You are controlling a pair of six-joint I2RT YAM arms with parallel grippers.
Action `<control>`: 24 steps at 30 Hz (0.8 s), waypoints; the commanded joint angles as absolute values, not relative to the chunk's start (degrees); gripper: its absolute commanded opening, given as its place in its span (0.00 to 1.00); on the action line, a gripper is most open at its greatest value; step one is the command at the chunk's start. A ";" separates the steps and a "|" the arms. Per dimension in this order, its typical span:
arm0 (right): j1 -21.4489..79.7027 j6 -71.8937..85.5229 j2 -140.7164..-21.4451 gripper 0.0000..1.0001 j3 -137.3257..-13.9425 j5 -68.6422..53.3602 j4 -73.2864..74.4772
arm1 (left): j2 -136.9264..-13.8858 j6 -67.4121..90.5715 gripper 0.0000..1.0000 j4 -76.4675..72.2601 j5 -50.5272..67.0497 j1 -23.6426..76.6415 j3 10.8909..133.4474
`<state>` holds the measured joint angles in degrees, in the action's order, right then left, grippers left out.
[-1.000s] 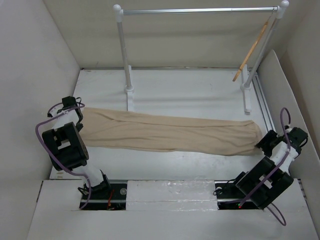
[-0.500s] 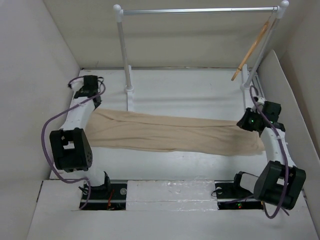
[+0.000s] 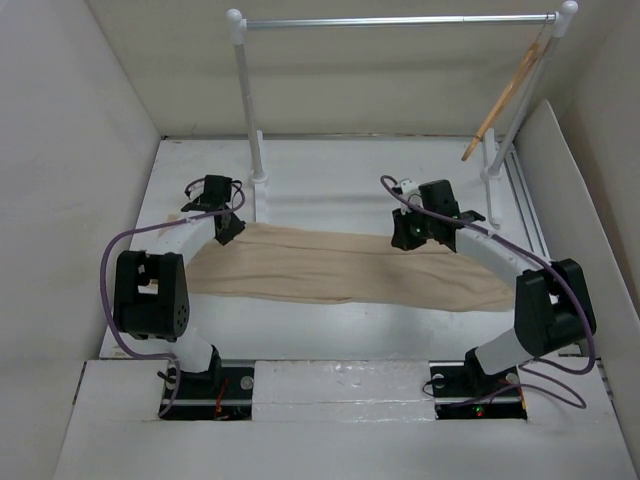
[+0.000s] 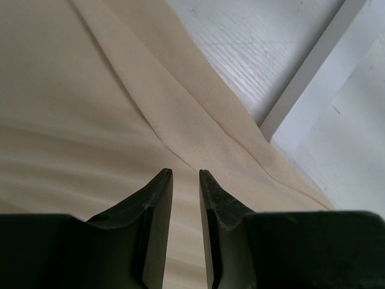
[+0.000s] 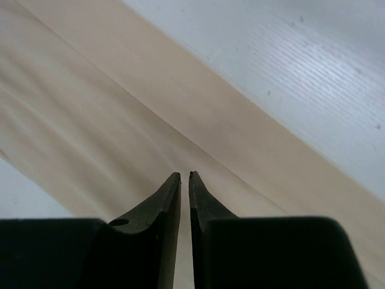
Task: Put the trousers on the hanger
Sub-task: Fold the trousers at the center of the board.
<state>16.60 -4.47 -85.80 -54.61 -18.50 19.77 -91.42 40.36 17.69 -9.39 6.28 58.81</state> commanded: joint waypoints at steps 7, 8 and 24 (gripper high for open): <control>21.36 -5.01 -89.73 0.27 -58.97 -15.29 16.52 | -93.78 43.68 0.22 13.45 -6.42 5.10 58.18; 21.36 -5.18 -90.17 0.28 -59.15 -14.77 16.87 | -94.48 43.68 0.22 13.45 -6.42 5.10 58.27; 16.27 -10.02 -92.72 0.39 -60.03 -8.18 20.04 | -95.72 43.42 0.04 14.50 -6.77 5.10 60.29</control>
<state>17.98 -8.01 -92.03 -58.30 -11.07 19.14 -97.38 42.98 14.33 -6.90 5.37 58.33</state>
